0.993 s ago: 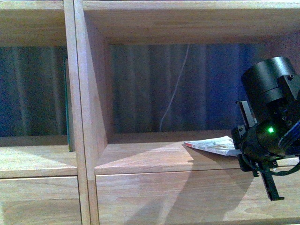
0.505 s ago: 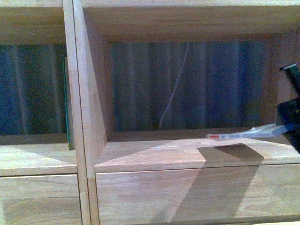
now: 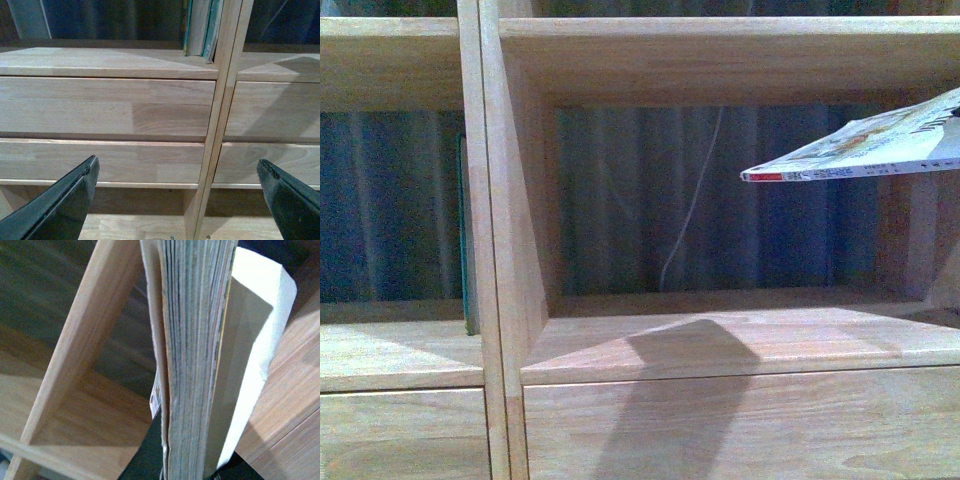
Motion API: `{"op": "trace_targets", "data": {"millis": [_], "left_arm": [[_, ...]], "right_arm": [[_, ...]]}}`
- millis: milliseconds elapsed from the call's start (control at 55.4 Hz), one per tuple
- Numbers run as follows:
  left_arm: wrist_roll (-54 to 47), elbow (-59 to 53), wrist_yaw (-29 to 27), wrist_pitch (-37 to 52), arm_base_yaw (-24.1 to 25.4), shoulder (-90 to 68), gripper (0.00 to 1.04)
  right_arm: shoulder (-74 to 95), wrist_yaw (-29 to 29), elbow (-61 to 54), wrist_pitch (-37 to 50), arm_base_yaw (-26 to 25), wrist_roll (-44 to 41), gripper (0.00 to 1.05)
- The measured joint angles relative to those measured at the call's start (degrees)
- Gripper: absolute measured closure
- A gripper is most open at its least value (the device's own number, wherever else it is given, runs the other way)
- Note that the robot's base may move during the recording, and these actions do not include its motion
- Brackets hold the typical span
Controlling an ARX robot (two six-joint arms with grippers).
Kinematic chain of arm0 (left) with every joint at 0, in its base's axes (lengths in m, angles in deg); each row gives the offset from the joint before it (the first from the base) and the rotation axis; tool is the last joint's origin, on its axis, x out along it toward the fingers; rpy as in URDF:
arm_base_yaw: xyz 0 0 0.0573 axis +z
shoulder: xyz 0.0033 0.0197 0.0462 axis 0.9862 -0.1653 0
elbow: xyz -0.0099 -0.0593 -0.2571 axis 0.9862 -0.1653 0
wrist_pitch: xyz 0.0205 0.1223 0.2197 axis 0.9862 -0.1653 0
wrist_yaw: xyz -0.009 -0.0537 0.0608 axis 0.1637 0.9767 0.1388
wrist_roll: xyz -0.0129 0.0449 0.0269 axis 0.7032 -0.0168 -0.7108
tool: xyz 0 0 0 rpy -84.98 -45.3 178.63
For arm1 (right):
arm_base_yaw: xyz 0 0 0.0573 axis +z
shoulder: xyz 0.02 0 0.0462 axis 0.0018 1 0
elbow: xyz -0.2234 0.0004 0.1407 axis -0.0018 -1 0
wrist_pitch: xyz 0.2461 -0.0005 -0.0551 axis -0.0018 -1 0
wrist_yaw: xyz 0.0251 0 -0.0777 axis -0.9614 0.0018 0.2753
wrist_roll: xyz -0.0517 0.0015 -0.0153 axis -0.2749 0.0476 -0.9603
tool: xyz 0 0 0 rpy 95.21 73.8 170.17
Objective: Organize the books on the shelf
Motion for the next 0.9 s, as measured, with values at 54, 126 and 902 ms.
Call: {"op": "trace_targets", "data": {"millis": [54, 126, 902], "left_arm": [[0.0, 0.0, 0.0, 0.0, 0.0, 0.0, 0.07], [0.0, 0.0, 0.0, 0.0, 0.0, 0.0, 0.07], [16.3, 21.5, 41.1, 3.3, 19.6, -34.2, 0.07]], "right_arm": [[-0.7, 1.1, -0.5, 0.3, 2.2, -1.0, 0.97], [-1.4, 2.9, -0.7, 0.7, 6.3, -3.1, 0.97], [-3.8, 5.5, -1.4, 1.3, 10.2, -8.2, 0.97]]}}
